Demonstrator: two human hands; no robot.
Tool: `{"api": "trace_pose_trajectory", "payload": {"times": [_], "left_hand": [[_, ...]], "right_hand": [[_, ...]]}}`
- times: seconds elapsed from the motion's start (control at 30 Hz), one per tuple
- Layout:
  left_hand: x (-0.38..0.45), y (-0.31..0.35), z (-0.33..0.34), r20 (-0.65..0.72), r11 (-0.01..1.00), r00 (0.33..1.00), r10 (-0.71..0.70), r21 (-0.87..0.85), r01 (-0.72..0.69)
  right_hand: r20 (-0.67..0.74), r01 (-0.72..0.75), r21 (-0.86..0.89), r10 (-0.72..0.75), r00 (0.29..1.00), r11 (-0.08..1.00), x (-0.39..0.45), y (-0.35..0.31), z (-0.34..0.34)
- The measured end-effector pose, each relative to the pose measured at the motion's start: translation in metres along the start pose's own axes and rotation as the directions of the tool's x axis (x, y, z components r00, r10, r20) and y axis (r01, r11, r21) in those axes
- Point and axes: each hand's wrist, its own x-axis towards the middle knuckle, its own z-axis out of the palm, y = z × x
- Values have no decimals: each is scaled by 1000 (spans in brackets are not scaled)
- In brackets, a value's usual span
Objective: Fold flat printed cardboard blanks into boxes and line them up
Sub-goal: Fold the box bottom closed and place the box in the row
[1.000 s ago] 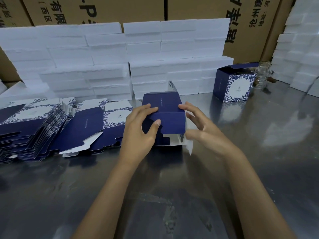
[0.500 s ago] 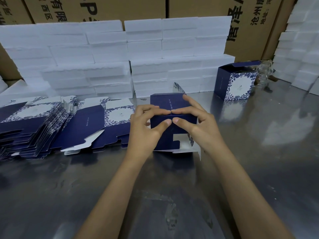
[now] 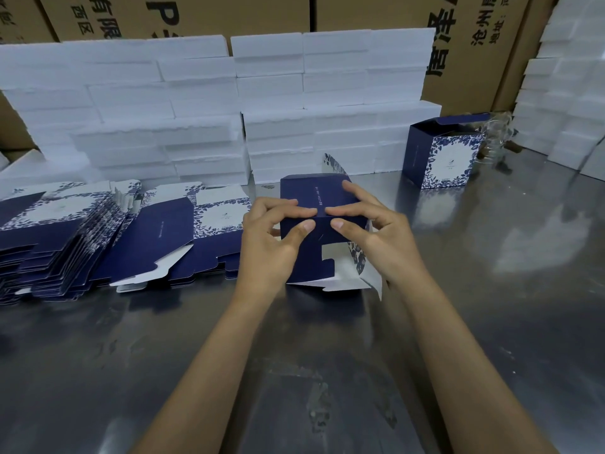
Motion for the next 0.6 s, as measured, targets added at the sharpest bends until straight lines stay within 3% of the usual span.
{"api": "trace_pose_trajectory", "payload": {"times": [0.17, 0.33, 0.47, 0.6], "left_hand": [[2, -3, -6, 51, 999, 999, -9, -32, 10], [0, -4, -5, 11, 999, 1000, 16, -37, -15], [6, -6, -15, 96, 997, 995, -3, -77, 10], [6, -9, -15, 69, 996, 998, 4, -94, 2]], "right_hand": [[43, -51, 86, 47, 998, 995, 2, 8, -6], [-12, -38, 123, 39, 999, 992, 3, 13, -6], [24, -52, 162, 49, 999, 985, 4, 14, -11], [9, -41, 184, 40, 999, 982, 4, 15, -11]]}}
